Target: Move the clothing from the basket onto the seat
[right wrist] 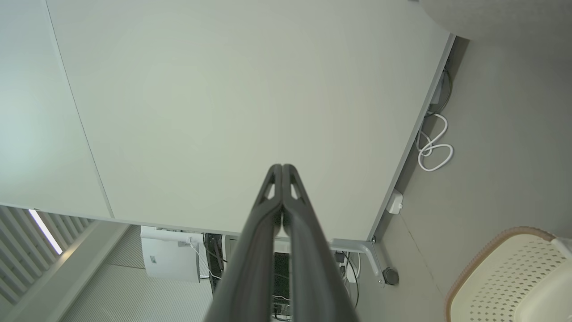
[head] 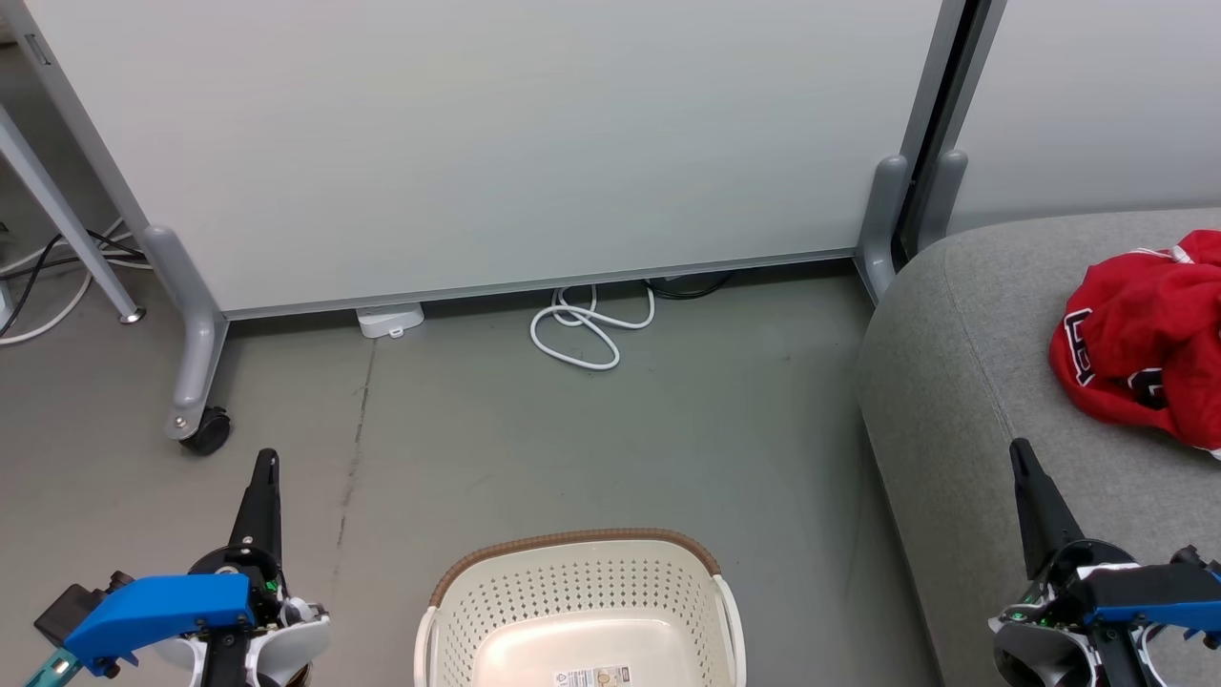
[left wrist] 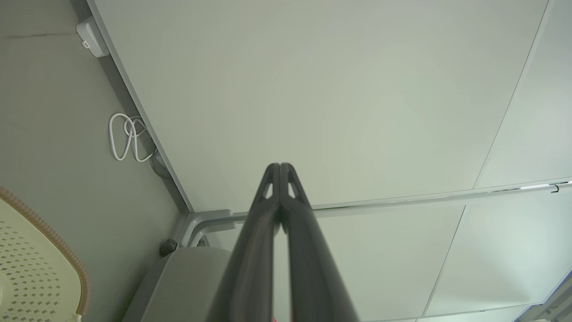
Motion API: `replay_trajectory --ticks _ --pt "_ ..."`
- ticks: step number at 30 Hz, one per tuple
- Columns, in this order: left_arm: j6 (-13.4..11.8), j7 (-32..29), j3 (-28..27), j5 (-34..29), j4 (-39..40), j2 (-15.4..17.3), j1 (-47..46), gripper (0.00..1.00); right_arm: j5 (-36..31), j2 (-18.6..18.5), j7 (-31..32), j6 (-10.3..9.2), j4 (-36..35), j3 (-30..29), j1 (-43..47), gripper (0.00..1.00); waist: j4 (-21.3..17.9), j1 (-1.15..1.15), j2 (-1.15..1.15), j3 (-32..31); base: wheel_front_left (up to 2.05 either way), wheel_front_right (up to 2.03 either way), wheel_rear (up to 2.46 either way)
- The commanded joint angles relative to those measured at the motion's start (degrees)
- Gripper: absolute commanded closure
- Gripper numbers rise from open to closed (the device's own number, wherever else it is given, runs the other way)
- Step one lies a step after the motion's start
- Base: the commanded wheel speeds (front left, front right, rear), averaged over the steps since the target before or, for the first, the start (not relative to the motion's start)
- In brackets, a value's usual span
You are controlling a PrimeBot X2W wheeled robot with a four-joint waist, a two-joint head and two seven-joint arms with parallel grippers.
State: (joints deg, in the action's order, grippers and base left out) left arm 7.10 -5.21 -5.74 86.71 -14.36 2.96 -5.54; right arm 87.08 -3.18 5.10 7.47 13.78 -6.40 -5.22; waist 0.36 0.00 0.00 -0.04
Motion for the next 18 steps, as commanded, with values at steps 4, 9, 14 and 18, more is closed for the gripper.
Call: replay_trajectory --ticks 4,9,14,18 --pt "0.6 -0.8 -0.5 2.6 0.4 -0.1 -0.9 1.00 2.5 0.3 0.8 0.04 0.1 -0.2 -1.1 1.00 -0.1 0.00 0.00 0.1 0.00 0.00 0.00" --pt "0.6 -1.2 -0.8 4.5 0.4 -0.1 -1.0 1.00 4.3 0.3 1.4 0.04 0.3 -0.2 -1.2 1.00 -0.3 0.00 0.00 0.2 0.00 0.00 0.00" --pt "0.6 -1.6 -1.0 6.0 0.4 -0.1 -1.1 1.00 5.6 0.4 1.7 0.04 0.3 -0.2 -1.4 1.00 -0.4 0.00 0.00 0.2 0.00 0.00 0.00" --pt "0.6 -1.6 -1.0 5.8 0.4 -0.1 -1.0 1.00 5.4 0.4 1.6 0.04 0.3 -0.2 -1.3 1.00 -0.4 0.00 0.00 0.2 0.00 0.00 0.00"
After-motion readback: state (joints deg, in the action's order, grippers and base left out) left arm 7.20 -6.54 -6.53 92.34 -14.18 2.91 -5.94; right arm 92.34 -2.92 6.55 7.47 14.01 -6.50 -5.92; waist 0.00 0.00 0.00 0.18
